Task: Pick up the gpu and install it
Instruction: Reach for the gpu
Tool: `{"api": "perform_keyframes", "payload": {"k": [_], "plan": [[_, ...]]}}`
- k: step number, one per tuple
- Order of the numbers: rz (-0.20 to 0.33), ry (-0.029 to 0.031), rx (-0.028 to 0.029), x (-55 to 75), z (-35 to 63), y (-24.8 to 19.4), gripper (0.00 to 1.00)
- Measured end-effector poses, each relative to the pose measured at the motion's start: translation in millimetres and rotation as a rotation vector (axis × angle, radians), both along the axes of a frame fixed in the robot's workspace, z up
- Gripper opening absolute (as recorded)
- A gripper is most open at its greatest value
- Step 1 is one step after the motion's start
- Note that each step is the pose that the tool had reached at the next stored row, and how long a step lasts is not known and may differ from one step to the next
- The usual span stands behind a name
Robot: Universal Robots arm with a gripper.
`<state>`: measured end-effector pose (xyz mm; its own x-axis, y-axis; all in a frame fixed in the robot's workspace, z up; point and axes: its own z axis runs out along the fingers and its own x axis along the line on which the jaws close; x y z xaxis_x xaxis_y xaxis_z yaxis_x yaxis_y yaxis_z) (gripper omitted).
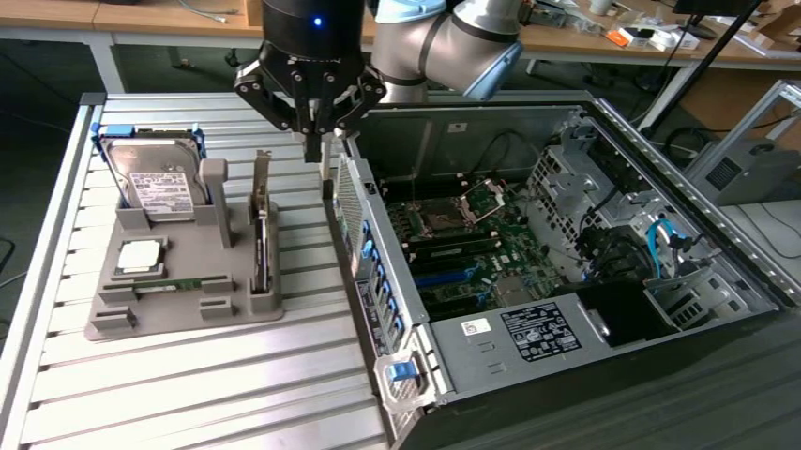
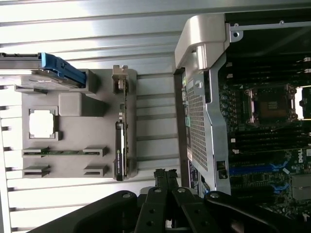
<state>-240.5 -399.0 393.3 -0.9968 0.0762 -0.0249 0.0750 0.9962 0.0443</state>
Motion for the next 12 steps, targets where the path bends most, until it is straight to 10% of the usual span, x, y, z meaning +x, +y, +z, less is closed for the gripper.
{"api": "perform_keyframes", "payload": {"k": [12], "plan": [[0.0,0.0,0.0,-2.9,0.0,0.0,0.11]]}}
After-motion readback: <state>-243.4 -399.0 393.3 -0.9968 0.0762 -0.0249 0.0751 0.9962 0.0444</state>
